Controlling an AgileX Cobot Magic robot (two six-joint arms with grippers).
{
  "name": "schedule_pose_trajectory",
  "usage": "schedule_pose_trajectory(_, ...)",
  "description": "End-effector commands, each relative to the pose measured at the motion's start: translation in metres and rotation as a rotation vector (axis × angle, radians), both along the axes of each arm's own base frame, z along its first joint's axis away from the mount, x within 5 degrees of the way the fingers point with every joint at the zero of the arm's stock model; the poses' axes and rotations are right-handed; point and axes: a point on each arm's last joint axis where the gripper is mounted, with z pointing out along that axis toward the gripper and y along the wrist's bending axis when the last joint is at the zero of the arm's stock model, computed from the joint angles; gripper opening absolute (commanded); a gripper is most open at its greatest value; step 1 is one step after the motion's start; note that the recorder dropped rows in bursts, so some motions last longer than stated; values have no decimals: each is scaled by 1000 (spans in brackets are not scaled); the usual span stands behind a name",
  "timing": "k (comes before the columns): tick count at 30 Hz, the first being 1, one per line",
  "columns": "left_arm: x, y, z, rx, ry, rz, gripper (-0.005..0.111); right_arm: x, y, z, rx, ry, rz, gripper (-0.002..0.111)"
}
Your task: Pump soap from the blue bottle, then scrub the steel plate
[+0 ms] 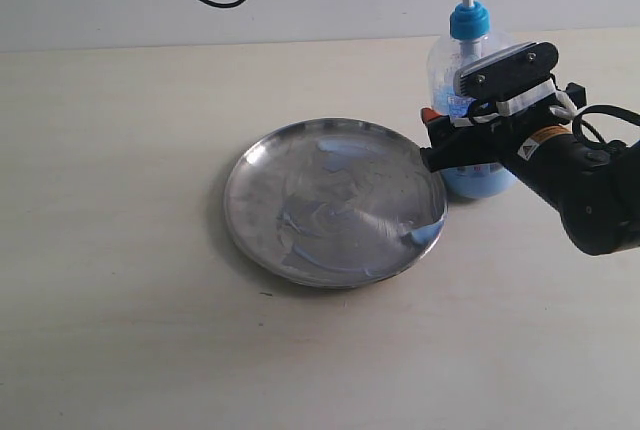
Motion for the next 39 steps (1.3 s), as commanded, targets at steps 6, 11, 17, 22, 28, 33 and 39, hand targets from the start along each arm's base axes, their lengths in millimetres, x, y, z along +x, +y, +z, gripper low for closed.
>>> schedule_pose_trajectory(6,0,-2,0,-3,-12,-1,0,5,3,17,20,-131,18,0)
schedule_pose_trajectory(11,0,-3,0,-2,-11,-1,0,5,3,17,20,-131,18,0)
schedule_pose_trajectory(17,2,-4,-5,3,-6,-2,0,5,3,17,20,-131,18,0)
schedule_pose_trajectory(22,3,-5,-12,14,8,-5,0,5,3,17,20,-131,18,0)
schedule_pose_trajectory(28,2,-5,-13,22,17,-14,0,5,3,17,20,-131,18,0)
schedule_pose_trajectory(33,2,-5,-14,28,24,-21,0,5,3,17,20,-131,18,0)
schedule_pose_trajectory(39,1,-4,-15,46,18,-26,0,5,3,17,20,-131,18,0)
